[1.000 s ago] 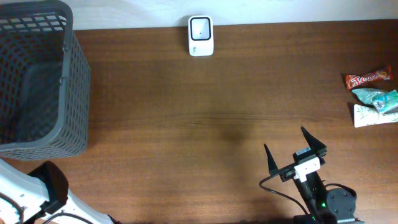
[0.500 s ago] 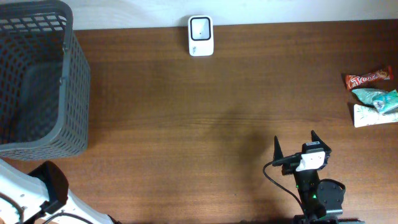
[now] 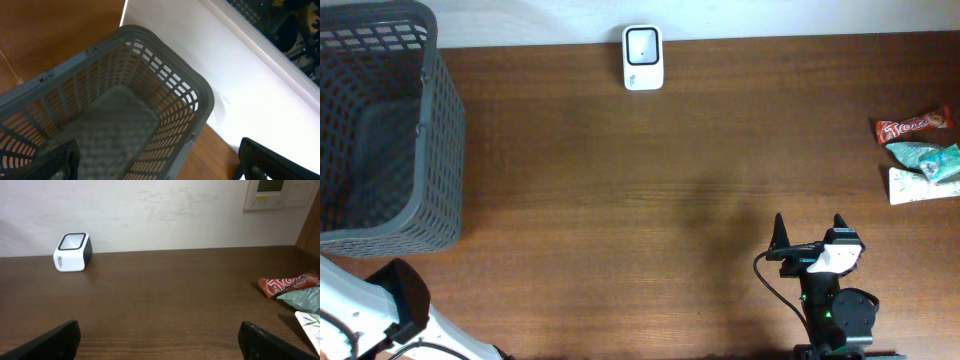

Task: Scan the item barcode

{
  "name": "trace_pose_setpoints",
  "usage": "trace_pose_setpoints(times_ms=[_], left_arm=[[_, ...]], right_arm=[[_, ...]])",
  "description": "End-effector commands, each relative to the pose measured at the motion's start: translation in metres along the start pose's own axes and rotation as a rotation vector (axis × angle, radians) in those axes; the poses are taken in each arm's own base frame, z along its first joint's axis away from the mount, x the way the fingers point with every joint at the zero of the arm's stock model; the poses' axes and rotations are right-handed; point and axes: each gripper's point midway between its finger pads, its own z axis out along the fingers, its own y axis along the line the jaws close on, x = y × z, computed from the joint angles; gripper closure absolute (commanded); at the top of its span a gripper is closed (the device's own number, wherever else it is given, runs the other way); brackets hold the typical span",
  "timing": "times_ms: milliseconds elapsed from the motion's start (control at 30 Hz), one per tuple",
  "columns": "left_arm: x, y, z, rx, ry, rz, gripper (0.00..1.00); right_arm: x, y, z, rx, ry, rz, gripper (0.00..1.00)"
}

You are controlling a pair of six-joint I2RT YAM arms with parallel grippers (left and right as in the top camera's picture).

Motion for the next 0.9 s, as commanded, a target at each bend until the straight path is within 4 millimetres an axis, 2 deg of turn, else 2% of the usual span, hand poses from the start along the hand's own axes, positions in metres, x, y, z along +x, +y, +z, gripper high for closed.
trace_pose_setpoints(times_ms=[0, 100, 867], left_arm=[[-0.001, -0.0009, -0.0041, 0.005, -0.008, 0.01, 0.01], [-0.001, -0.0008, -0.0041, 0.005, -0.009, 0.01, 0.01], [-0.001, -0.0008, -0.0041, 0.005, -0.009, 0.01, 0.01]], right_arm=[[0.0029, -0.005, 0.0001, 0.025, 0.003, 0.007, 0.01], [0.0032, -0.0026, 0.0001, 0.011, 0.004, -0.067, 0.01], [0.0031, -0.002, 0.0001, 0.008, 0.004, -0.066, 0.01]])
